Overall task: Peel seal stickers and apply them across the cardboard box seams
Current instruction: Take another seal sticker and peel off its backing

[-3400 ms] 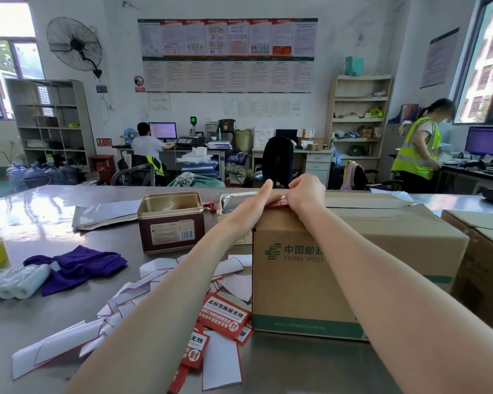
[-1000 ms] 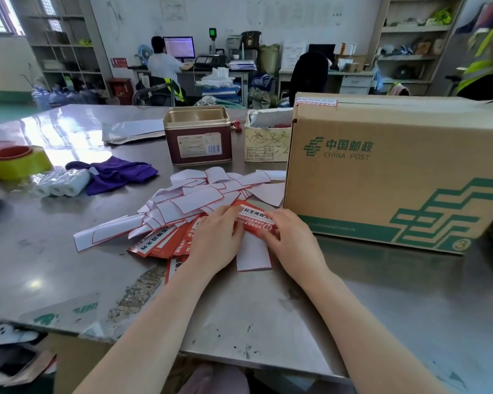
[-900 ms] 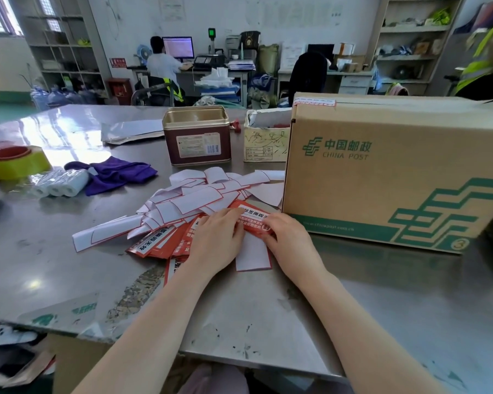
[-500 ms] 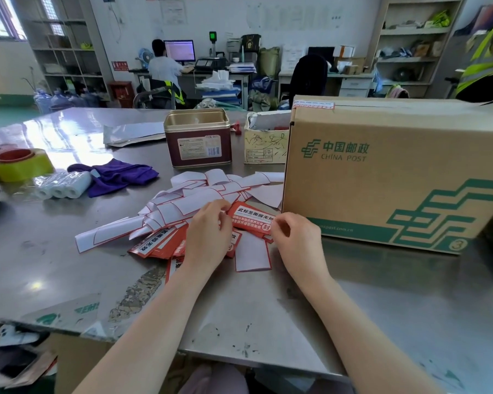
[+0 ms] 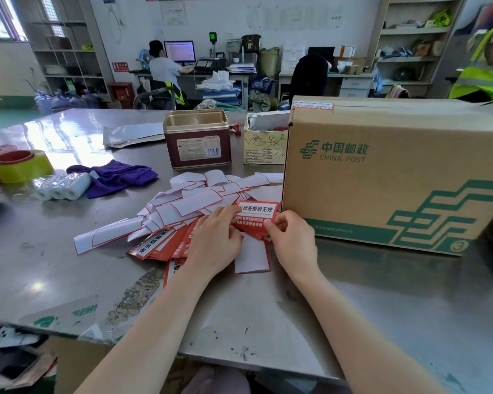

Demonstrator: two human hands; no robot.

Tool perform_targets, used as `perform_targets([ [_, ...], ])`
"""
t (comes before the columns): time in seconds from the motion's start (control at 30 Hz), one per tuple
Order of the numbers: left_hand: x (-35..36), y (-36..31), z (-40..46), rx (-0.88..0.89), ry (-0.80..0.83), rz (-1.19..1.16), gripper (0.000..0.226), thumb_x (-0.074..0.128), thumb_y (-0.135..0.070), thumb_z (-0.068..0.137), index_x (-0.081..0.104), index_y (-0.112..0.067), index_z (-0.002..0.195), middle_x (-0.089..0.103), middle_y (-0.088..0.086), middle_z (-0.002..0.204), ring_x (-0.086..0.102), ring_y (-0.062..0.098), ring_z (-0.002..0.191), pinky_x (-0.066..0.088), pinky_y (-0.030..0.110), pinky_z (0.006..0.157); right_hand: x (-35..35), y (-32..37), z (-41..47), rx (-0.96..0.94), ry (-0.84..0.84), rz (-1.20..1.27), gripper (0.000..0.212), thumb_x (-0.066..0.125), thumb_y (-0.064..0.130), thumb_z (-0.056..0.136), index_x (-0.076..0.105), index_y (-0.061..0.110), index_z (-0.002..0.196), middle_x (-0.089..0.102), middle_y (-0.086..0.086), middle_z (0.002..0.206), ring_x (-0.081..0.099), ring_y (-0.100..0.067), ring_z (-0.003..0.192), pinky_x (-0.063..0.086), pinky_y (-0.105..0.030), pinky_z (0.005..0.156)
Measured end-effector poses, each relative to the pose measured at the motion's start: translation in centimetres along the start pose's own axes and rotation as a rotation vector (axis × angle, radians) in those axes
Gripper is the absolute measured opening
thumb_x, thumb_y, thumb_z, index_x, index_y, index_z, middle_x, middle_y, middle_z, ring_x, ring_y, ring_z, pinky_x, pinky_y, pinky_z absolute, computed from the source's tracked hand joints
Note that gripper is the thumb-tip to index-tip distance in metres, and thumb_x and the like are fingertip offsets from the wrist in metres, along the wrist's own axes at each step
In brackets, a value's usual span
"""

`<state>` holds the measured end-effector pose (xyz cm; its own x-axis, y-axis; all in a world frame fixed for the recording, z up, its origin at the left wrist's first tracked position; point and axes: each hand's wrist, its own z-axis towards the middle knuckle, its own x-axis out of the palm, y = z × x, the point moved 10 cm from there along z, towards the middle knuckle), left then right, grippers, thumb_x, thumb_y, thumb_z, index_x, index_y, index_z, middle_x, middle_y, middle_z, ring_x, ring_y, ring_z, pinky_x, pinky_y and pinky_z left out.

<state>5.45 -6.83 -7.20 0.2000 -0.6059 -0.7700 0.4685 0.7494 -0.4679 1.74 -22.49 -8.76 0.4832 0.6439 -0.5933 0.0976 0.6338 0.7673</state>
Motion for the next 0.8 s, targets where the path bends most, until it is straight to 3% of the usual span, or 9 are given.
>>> perform_targets([
  [0.07, -0.6, 0.4, 0.1, -0.004, -0.076, -0.084, 0.032, 0.05, -0.01, 0.09, 0.055, -0.012, 0.121, 0.062, 0.006, 0.121, 0.06, 0.02, 0.108, 0.049, 0.039, 0.095, -0.6, 0.9, -0.1, -0.075, -0.015, 0.166, 0.012, 0.061, 0.027, 0.089, 0.056, 0.017, 0.084, 0.061, 0.006, 0.082, 0.06, -0.015, 0.076, 0.047, -0.027, 0.064],
  [0.17, -2.3, 1.2, 0.1, -0.071, -0.194, -0.223, 0.025, 0.05, -0.013, 0.094, 0.057, -0.01, 0.118, 0.063, 0.004, 0.115, 0.061, 0.015, 0.102, 0.051, 0.025, 0.084, -1.5, 2.4, -0.4, -0.166, 0.001, 0.286, 0.011, 0.064, 0.022, 0.087, 0.061, 0.011, 0.088, 0.062, 0.008, 0.081, 0.059, -0.002, 0.07, 0.046, -0.007, 0.057],
  [0.27, -3.2, 1.6, 0.1, -0.144, -0.217, -0.408, 0.029, 0.052, -0.023, 0.095, 0.054, -0.013, 0.123, 0.059, -0.008, 0.112, 0.058, 0.004, 0.096, 0.047, 0.007, 0.075, -1.8, 2.6, -0.2, -0.179, 0.024, 0.323, 0.014, 0.063, 0.022, 0.087, 0.064, 0.008, 0.093, 0.065, 0.005, 0.085, 0.062, -0.003, 0.073, 0.048, -0.006, 0.058],
  [0.37, -3.3, 2.1, -0.1, -0.216, -0.196, -0.631, 0.034, 0.055, -0.029, 0.093, 0.051, -0.02, 0.125, 0.062, -0.008, 0.108, 0.063, 0.006, 0.097, 0.054, 0.02, 0.079, -2.1, 2.0, 0.1, -0.165, 0.016, 0.297, 0.011, 0.061, 0.022, 0.089, 0.065, 0.013, 0.092, 0.065, 0.007, 0.081, 0.062, -0.004, 0.069, 0.046, -0.007, 0.056],
  [0.43, -3.4, 2.5, -0.2, -0.25, -0.19, -0.672, 0.033, 0.057, -0.031, 0.092, 0.051, -0.025, 0.123, 0.067, -0.005, 0.1, 0.066, 0.009, 0.09, 0.056, 0.022, 0.073, -2.1, 1.6, 0.2, -0.157, 0.019, 0.292, 0.014, 0.058, 0.022, 0.091, 0.067, 0.013, 0.096, 0.067, 0.006, 0.083, 0.062, -0.005, 0.068, 0.044, -0.01, 0.056],
  [0.5, -3.4, 2.7, -0.2, -0.265, -0.18, -0.644, 0.03, 0.058, -0.029, 0.091, 0.052, -0.026, 0.12, 0.069, -0.003, 0.096, 0.067, 0.01, 0.085, 0.056, 0.021, 0.069, -2.2, 1.2, 0.2, -0.138, 0.012, 0.299, 0.012, 0.056, 0.021, 0.092, 0.066, 0.015, 0.096, 0.069, 0.004, 0.082, 0.065, -0.008, 0.067, 0.046, -0.018, 0.056],
  [0.57, -3.2, 2.9, -0.2, -0.268, -0.18, -0.546, 0.028, 0.059, -0.028, 0.091, 0.054, -0.024, 0.118, 0.07, 0.0, 0.097, 0.068, 0.011, 0.085, 0.057, 0.027, 0.071, -2.5, 1.0, 0.0, -0.127, -0.026, 0.298, 0.009, 0.052, 0.021, 0.094, 0.061, 0.02, 0.091, 0.067, 0.007, 0.078, 0.066, -0.005, 0.063, 0.048, -0.016, 0.052],
  [0.67, -3.1, 3.1, -0.1, -0.227, -0.198, -0.264, 0.03, 0.061, -0.028, 0.089, 0.056, -0.019, 0.118, 0.071, 0.001, 0.096, 0.067, 0.019, 0.091, 0.052, 0.042, 0.086, -3.7, 1.1, -0.2, -0.138, -0.101, 0.292, 0.009, 0.05, 0.023, 0.095, 0.055, 0.019, 0.088, 0.063, 0.01, 0.08, 0.063, -0.003, 0.068, 0.045, -0.008, 0.051],
  [0.8, -2.2, 3.0, 0.0, -0.211, -0.125, -0.043, 0.037, 0.06, -0.034, 0.088, 0.053, -0.023, 0.124, 0.062, 0.003, 0.114, 0.056, 0.021, 0.108, 0.041, 0.042, 0.1, -3.4, 1.5, -0.3, -0.128, -0.041, 0.314, 0.015, 0.047, 0.023, 0.097, 0.055, 0.014, 0.087, 0.059, 0.012, 0.075, 0.055, -0.004, 0.065, 0.042, -0.005, 0.053],
])
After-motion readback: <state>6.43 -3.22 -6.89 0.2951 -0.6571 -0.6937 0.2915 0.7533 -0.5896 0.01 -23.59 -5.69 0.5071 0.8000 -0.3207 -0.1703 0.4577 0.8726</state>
